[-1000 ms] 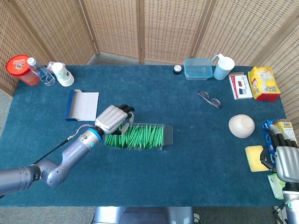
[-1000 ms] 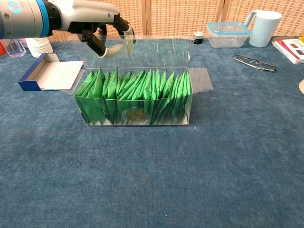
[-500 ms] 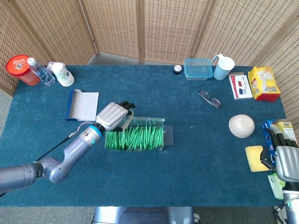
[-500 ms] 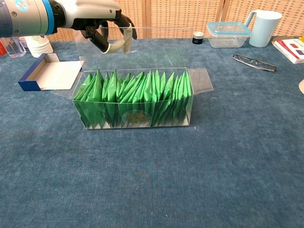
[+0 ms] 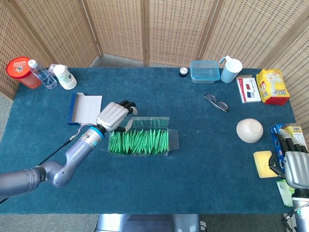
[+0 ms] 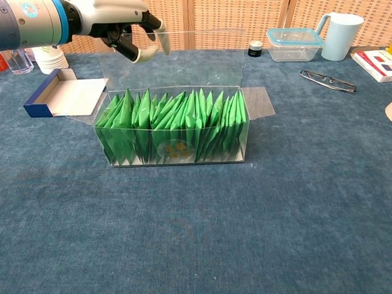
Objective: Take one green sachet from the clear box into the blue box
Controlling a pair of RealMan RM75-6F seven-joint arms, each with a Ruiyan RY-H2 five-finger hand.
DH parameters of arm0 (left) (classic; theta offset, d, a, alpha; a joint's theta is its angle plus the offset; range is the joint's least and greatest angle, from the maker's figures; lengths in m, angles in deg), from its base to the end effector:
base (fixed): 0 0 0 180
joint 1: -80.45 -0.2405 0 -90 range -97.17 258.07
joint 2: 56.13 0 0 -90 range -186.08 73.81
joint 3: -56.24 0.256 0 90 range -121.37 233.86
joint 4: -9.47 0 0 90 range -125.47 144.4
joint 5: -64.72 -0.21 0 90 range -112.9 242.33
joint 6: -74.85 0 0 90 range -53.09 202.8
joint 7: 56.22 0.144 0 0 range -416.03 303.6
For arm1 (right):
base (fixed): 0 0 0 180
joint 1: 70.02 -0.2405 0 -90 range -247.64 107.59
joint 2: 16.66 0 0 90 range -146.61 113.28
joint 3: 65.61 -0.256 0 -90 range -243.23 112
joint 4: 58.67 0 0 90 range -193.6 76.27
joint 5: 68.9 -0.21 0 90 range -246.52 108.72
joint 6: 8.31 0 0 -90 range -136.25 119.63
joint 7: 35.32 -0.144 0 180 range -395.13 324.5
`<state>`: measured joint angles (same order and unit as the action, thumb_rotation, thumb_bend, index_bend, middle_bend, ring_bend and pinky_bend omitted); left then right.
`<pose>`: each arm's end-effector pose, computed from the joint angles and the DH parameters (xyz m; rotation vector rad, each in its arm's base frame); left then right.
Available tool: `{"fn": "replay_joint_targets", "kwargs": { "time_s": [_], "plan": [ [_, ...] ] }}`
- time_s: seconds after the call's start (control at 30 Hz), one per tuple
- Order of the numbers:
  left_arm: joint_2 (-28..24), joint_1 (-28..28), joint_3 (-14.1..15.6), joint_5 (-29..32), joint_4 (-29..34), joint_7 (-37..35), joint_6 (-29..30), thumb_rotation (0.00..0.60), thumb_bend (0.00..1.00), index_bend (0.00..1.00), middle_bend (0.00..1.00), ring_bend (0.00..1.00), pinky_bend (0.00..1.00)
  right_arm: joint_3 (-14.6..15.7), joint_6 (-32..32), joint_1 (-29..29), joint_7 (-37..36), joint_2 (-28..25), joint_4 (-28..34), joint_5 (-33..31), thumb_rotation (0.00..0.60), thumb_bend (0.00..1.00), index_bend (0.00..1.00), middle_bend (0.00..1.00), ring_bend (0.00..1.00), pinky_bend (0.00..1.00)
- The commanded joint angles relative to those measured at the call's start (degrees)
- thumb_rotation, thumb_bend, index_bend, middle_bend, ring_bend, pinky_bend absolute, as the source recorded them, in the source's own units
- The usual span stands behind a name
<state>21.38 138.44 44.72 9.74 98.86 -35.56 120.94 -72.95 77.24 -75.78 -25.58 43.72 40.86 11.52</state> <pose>-0.0748 0.3933 0.0302 -2.0215 -0.8005 -0.9096 -0.2926 -0.1991 0.1848 1.3120 -0.7975 0.8470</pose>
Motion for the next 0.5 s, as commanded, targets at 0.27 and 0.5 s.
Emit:
{"fn": "replay_joint_targets", "kwargs": {
  "time_s": [0.27,0.5],
  "plan": [
    [1.1,-0.1,0.5,1.2,-3.0,1.1,1.3,0.355,0.55,0.23,0.11,0.08,0.41,0.0,-0.3,-0.2,0.5,0.1,0.2,-0.1,0.318,0.72,0.13,0.14,0.18,0.29],
    [0.1,-0.3,-0.1,2.1,-1.2,-2.2,-1.1,0.354,0.55,0.54,0.13,0.08,0.38,-0.1,-0.1,-0.2,0.5,0.3,0.2,0.0,0.317,0.72,0.13,0.14,0.18,0.29]
  ]
}}
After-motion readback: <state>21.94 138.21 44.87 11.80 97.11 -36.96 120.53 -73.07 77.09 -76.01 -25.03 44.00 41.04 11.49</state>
